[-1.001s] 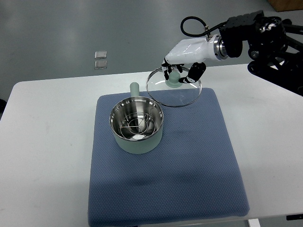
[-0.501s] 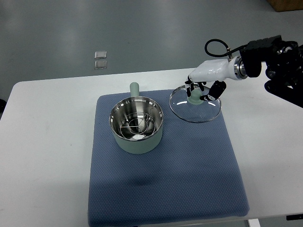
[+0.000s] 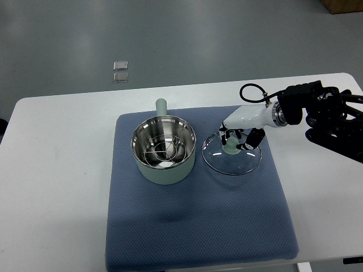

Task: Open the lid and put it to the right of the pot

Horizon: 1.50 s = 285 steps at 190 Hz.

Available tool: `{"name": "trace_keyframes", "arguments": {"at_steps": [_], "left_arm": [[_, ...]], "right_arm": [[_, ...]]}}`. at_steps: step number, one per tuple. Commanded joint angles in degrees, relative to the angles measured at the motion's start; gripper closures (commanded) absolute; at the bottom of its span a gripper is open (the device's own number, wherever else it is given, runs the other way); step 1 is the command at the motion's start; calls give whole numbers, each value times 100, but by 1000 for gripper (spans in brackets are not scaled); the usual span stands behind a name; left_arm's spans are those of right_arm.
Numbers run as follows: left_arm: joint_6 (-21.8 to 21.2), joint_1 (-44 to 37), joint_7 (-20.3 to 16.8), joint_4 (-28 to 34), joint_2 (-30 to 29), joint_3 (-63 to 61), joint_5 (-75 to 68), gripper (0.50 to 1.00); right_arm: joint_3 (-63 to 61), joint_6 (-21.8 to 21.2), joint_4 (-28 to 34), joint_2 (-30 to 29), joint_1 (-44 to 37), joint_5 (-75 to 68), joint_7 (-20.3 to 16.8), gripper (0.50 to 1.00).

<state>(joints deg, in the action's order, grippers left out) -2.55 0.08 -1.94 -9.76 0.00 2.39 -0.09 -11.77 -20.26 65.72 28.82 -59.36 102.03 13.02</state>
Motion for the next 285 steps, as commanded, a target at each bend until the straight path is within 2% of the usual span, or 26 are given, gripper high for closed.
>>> {"name": "trace_keyframes", "arguments": {"at_steps": [1,4,13,14,19,20,21,22,24,28,32,41,46,118,133,143,144,156,166,167,183,192,193,210,245,285], "left_arm": [[0,0,0,0,0,-2,0,500],[0,0,0,0,0,7,0,500],[0,0,0,0,0,7,0,500],[0,0,0,0,0,-2,0,500],[0,0,0,0,0,-2,0,500],[0,0,0,0,0,-2,0,500],[0,0,0,0,0,-2,0,500],[0,0,0,0,0,7,0,500],[0,0,0,0,0,-2,0,500],[0,0,0,0,0,-2,0,500],[0,0,0,0,0,-2,0,500],[0,0,0,0,0,-2,0,500],[0,0,0,0,0,-2,0,500],[0,0,0,0,0,7,0,500],[0,0,0,0,0,-2,0,500],[0,0,0,0,0,-2,0,500],[0,0,0,0,0,7,0,500],[0,0,0,0,0,-2,0,500],[0,0,0,0,0,-2,0,500],[0,0,0,0,0,7,0,500],[0,0,0,0,0,-2,0,500],[0,0,0,0,0,-2,0,500],[0,0,0,0,0,-2,0,500],[0,0,0,0,0,-2,0,500],[0,0,0,0,0,-2,0,500],[0,0,0,0,0,-2,0,500]], "right_arm": [[8,40,-6,-17,47,1,-1,1000],[8,40,-6,-17,47,1,-1,953],[8,40,-6,-17,47,1,-1,953],[8,40,-6,-17,38,-8,-1,805],[8,40,-6,-17,38,-8,8,744],[8,40,-6,-17,38,-16,8,712],[8,40,-6,-17,38,-17,8,711],[8,40,-6,-17,38,-17,8,677],[8,40,-6,-17,38,-17,8,650],[8,40,-6,-17,29,-25,8,609],[8,40,-6,-8,29,-34,16,595],[8,40,-6,-8,29,-34,16,595],[-1,31,-6,1,-15,-52,25,574],[-379,-48,-6,256,-507,-676,51,574],[-721,-4,-147,265,-472,-1738,-1,574],[-721,-4,-147,265,-472,-1739,-1,574],[-834,31,-364,221,-463,-2270,-1,574],[-1002,163,-621,159,-410,-3074,7,576],[-1003,163,-622,159,-410,-3075,8,576],[-1098,424,-778,72,-271,-3867,-1,576],[-1117,1085,-982,-69,-41,-5429,-1,576],[-1117,1086,-982,-69,-41,-5431,-1,576],[-1108,1452,-1104,-165,98,-6309,-10,576],[-1108,1842,-1237,-315,319,-7460,-10,576],[-1126,2018,-1377,-456,741,-8954,-1,574],[-1152,2018,-1500,-509,1058,-9254,60,572]]}}
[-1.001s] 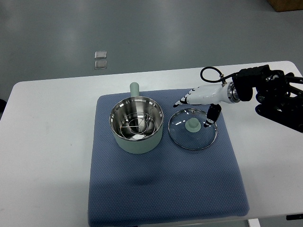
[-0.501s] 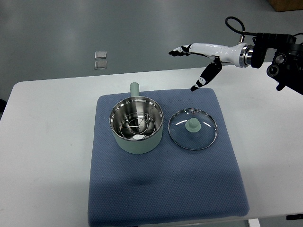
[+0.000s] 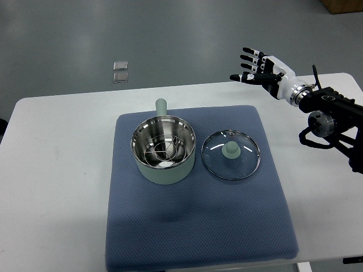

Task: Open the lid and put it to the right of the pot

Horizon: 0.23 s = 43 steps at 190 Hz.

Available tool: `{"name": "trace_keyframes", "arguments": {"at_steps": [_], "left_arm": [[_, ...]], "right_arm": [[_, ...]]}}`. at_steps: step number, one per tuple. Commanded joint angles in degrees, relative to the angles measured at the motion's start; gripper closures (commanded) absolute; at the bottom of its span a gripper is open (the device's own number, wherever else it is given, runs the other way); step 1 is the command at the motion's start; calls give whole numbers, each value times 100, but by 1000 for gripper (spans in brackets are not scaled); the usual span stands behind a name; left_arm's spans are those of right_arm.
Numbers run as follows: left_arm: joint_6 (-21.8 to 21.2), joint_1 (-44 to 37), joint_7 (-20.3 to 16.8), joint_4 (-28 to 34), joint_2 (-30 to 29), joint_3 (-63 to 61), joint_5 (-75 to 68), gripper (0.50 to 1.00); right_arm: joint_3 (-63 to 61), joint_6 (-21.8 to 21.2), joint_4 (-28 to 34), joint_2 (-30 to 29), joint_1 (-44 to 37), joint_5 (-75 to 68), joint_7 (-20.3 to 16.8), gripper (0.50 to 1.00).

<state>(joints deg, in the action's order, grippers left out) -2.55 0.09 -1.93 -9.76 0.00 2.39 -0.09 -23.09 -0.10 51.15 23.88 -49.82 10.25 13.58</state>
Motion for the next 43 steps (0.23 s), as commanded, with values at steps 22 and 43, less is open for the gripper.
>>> {"name": "trace_keyframes", "arguments": {"at_steps": [22,43], "left_arm": [[0,0,0,0,0,-2,0,500],[0,0,0,0,0,-2,0,500]], "right_arm": [[-90,-69,-70,12,263,-93,5,570],[-90,-78,-70,38,333,-93,5,570]]}}
